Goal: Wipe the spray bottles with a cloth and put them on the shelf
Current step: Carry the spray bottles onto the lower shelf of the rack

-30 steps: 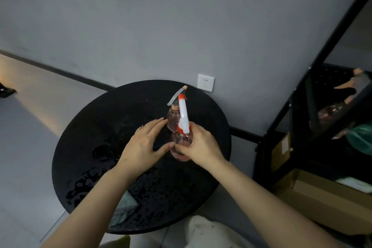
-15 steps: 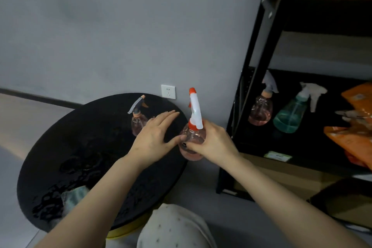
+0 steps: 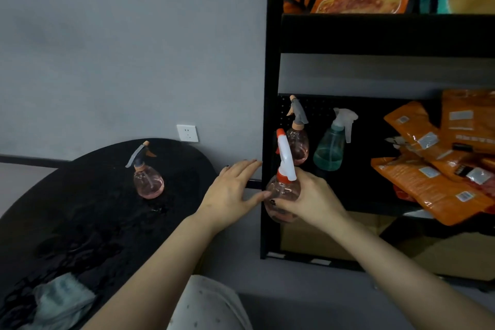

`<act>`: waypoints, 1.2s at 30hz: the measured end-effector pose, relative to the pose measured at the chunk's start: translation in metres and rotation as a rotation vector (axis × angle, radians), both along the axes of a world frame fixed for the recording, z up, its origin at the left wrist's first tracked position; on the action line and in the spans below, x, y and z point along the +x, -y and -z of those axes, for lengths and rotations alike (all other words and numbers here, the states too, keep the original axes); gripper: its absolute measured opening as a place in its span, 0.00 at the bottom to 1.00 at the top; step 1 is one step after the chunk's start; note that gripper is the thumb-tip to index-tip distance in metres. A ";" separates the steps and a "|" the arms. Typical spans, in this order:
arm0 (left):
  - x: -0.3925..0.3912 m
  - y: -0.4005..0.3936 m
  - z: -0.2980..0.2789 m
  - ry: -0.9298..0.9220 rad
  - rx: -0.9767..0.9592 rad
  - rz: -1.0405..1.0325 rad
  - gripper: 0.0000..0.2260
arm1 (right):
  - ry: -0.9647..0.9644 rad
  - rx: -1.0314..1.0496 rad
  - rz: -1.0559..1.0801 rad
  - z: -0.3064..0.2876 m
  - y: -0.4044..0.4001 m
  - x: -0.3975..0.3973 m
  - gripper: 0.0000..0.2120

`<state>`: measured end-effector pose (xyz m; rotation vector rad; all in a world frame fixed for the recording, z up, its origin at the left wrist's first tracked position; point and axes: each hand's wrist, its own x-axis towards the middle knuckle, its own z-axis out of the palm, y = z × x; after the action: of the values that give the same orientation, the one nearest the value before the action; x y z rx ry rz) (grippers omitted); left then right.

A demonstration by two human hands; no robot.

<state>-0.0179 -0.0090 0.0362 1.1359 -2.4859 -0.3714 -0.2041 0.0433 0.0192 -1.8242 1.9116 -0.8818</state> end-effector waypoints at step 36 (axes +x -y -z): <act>-0.039 0.026 0.016 -0.043 -0.059 0.127 0.30 | 0.010 0.049 0.228 0.035 0.099 -0.047 0.30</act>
<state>-0.0570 -0.0355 0.0203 0.9402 -2.5205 -0.3516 -0.2514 -0.0552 -0.0161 -1.5930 2.1452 -0.9042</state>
